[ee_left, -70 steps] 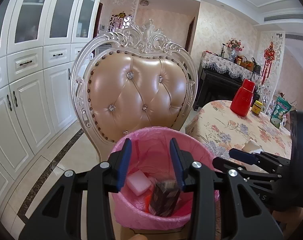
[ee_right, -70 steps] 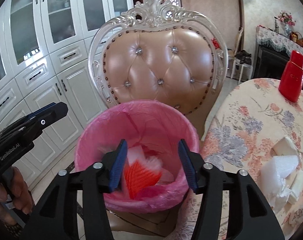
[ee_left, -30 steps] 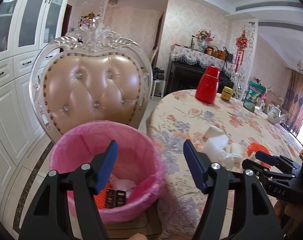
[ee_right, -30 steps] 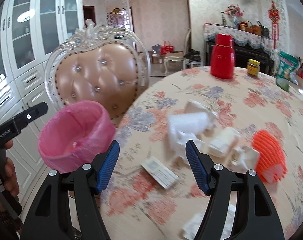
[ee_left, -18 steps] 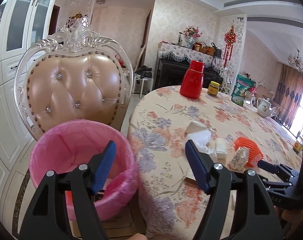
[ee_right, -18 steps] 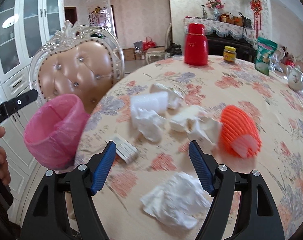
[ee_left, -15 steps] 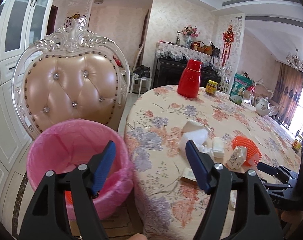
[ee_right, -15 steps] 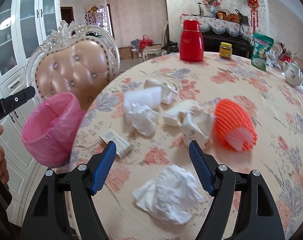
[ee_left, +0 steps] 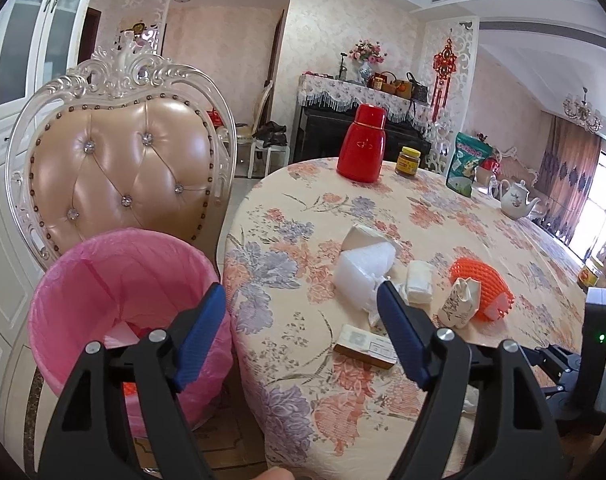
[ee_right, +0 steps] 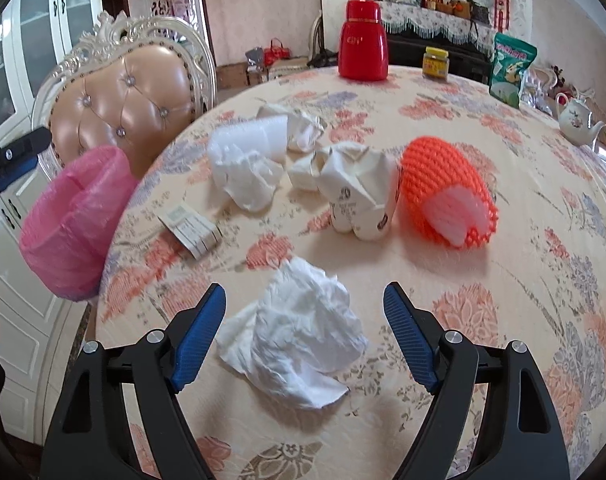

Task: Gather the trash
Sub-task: 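Grasp the crumpled white tissue with the right tool while the left tool approaches the paper card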

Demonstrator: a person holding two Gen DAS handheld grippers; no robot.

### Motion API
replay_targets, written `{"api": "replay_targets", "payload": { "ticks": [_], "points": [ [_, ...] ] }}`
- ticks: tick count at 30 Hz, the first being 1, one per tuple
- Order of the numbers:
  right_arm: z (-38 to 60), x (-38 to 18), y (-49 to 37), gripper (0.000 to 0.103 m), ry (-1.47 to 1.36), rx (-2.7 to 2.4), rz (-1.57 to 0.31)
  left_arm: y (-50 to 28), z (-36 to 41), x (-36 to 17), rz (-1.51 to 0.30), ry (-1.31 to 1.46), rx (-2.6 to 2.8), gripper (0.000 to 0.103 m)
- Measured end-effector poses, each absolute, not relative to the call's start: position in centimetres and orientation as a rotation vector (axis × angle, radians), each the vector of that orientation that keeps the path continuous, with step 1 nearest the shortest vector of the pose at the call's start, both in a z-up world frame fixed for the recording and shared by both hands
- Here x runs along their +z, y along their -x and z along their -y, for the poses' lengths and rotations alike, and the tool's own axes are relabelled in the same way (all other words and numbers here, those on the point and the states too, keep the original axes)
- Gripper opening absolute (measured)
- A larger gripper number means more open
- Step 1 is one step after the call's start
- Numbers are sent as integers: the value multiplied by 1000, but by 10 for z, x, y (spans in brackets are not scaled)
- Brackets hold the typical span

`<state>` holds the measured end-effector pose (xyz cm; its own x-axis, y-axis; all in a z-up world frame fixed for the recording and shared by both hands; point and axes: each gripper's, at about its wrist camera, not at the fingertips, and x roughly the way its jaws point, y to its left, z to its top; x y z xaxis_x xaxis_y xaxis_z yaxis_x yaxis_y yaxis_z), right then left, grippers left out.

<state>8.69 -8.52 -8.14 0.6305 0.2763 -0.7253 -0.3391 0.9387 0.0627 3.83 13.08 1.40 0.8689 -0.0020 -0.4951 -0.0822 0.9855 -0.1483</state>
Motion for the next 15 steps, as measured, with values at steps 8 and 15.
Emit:
{"api": "replay_targets", "payload": {
  "ticks": [8,15],
  "points": [
    [88,-93,-91,45,83,346,-864,-48,-123,3,-547,162,25,75],
    [95,-88,-90,30,54,363,-837,-63,-109,-13,-592,137,-13,76]
  ]
}}
